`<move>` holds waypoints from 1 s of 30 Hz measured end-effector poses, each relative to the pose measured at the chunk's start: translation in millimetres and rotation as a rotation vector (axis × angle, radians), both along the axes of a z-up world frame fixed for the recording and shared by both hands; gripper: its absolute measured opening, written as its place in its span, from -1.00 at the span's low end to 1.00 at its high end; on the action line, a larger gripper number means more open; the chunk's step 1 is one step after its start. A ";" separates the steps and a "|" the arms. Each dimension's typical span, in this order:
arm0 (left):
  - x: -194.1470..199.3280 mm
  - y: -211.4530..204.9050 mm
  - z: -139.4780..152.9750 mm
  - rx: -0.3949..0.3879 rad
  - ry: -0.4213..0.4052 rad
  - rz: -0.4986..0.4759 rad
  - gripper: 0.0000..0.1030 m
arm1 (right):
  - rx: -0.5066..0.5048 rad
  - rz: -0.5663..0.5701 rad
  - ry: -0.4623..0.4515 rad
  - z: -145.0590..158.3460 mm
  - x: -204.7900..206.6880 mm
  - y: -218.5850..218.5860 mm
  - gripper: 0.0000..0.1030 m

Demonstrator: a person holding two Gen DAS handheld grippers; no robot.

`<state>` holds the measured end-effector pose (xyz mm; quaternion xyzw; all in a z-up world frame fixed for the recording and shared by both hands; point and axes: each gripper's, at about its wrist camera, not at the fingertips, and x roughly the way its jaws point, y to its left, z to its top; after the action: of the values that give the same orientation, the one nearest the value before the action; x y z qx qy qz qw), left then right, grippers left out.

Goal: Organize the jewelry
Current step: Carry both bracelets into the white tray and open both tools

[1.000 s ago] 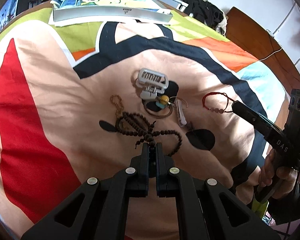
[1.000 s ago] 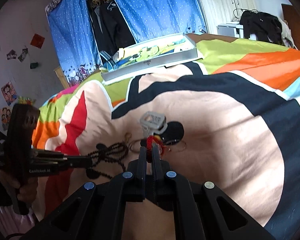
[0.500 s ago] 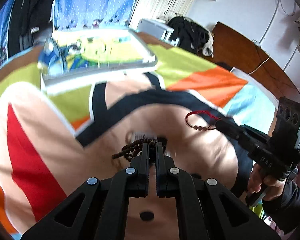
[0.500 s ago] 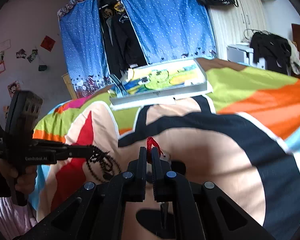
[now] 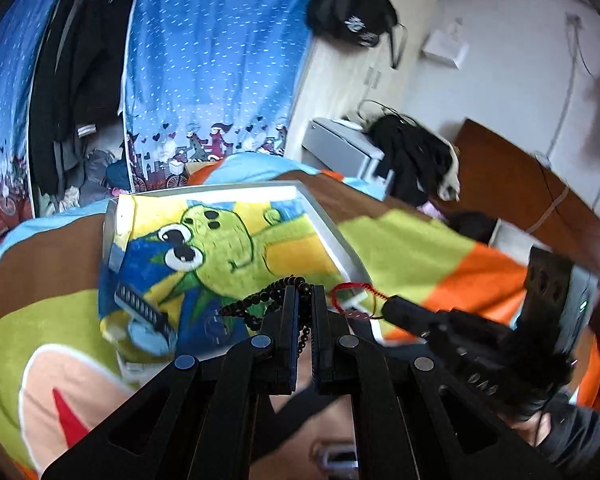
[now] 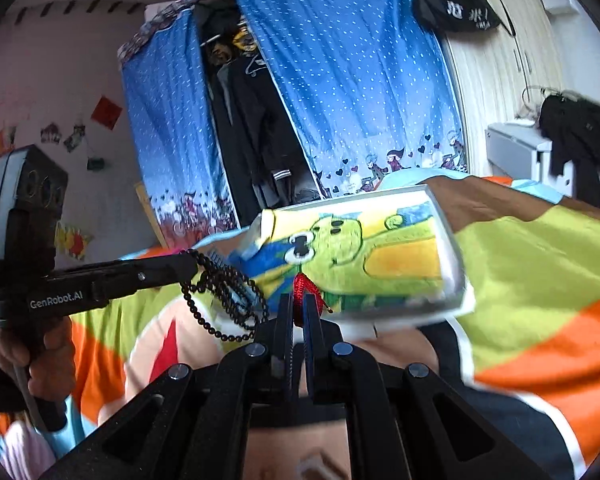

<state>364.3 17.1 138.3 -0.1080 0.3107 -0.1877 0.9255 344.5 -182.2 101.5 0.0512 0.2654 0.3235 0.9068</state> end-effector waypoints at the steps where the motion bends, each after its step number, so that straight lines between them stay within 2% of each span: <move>1: 12.6 4.6 -3.5 -0.010 0.008 0.014 -0.94 | -0.007 -0.001 0.001 -2.5 12.9 5.4 -0.90; 9: 76.5 24.1 -47.8 -0.044 0.103 0.083 -0.94 | 0.036 -0.034 0.134 -48.3 90.6 13.0 -0.90; 15: 87.8 18.3 -76.7 -0.005 0.158 0.080 -0.94 | 0.027 -0.072 0.174 -73.9 101.6 2.8 -0.90; 21: 89.6 14.9 -87.4 0.040 0.207 0.120 -0.91 | -0.051 -0.109 0.131 -77.8 95.2 -1.8 -0.87; 22: 89.7 14.2 -88.1 0.045 0.216 0.127 -0.90 | -0.053 -0.113 0.128 -77.5 94.6 -2.9 -0.80; 23: 87.6 12.7 -87.7 0.060 0.222 0.144 -0.76 | -0.056 -0.120 0.123 -76.9 94.2 -3.9 -0.69; 24: 85.7 11.9 -87.0 0.071 0.221 0.156 -0.42 | -0.057 -0.130 0.116 -76.1 92.1 -5.9 -0.62; 25: 82.7 10.8 -85.3 0.078 0.214 0.171 -0.21 | -0.056 -0.134 0.111 -75.0 91.3 -6.9 -0.51; 26: 79.0 10.5 -83.6 0.078 0.201 0.190 0.07 | -0.056 -0.140 0.101 -72.7 88.1 -9.7 -0.46; 29: 62.9 10.0 -73.3 0.065 0.138 0.222 0.15 | -0.067 -0.156 0.078 -65.7 81.3 -14.4 -0.46; 30: 58.6 8.0 -69.3 0.076 0.123 0.229 0.25 | -0.069 -0.162 0.070 -62.8 78.3 -16.8 -0.45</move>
<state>422.9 25.1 69.0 -0.1188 0.3595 -0.0617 0.9235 422.8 -199.0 38.7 0.0522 0.3027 0.2376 0.9215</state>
